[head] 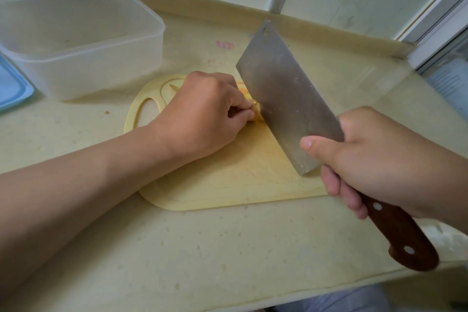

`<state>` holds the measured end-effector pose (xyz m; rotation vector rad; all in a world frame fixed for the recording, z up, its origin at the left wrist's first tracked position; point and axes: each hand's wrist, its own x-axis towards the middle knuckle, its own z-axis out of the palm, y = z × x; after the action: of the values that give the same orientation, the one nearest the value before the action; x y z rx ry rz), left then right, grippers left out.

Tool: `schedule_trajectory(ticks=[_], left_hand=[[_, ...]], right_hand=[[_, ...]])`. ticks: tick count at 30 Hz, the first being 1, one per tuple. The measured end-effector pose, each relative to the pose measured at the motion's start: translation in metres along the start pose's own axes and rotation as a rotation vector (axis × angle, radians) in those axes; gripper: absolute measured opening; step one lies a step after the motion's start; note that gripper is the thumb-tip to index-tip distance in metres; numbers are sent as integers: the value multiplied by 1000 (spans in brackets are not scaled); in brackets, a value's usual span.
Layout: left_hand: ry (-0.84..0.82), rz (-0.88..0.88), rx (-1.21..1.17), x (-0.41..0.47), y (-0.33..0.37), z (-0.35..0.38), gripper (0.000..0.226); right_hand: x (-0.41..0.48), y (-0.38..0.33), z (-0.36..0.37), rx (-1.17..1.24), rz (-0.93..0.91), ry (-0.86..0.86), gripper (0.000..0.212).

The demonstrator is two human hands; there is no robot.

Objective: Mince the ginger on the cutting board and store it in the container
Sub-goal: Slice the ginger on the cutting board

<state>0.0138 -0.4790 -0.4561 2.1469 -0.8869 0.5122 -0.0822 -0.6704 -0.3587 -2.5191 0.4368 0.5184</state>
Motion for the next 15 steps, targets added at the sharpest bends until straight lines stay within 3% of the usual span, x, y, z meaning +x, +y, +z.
schedule_trajectory(ticks=[6,12,15], left_hand=[[25,31,32,-2,1,3,13],[22,16,33,-1,-2,2,17],[24,15,39,-1,-2,2,18]], right_hand=[[35,-33,4,67,-46,-68,34],[53,-52,6,81,-49,-65,29],[52,-47,9,79,-73,-14,38]])
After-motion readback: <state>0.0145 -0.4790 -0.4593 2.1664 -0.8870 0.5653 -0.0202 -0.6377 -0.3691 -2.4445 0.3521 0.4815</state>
